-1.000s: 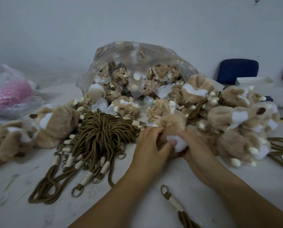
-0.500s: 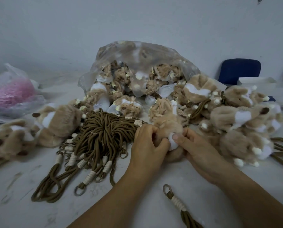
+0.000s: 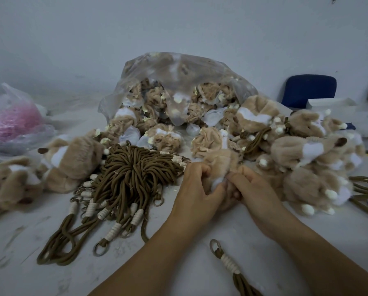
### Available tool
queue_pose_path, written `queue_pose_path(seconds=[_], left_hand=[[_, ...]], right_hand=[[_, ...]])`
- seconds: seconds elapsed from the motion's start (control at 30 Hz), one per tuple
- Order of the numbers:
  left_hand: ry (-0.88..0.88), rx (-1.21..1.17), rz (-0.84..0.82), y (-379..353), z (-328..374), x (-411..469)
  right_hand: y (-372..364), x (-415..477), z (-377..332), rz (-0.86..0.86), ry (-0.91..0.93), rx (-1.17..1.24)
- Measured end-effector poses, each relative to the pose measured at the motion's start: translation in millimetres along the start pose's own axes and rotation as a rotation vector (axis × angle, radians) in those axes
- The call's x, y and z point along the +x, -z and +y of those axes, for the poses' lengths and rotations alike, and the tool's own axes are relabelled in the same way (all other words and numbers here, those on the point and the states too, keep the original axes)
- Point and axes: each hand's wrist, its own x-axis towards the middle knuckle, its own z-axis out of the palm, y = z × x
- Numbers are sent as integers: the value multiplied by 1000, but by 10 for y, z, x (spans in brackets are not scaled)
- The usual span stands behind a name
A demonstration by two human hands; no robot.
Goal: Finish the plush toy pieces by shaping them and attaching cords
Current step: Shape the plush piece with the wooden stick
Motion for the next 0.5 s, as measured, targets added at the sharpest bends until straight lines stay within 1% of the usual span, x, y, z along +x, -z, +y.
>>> queue_pose_path(seconds=[0.1, 0.17, 0.27, 0.37, 0.5], left_hand=[[101, -52, 67, 25, -9, 15], [97, -77, 109, 36, -8, 19], [78, -44, 107, 34, -13, 9], [77, -13, 104, 21, -35, 16], [78, -22, 111, 12, -48, 19]], right_hand=[[-21, -12, -4, -13, 11, 8], [-38, -18, -12, -14, -5, -42], [-43, -23, -9, -29, -3, -148], [-16, -10, -1, -40, 58, -243], [-17, 7, -16, 3, 184, -364]])
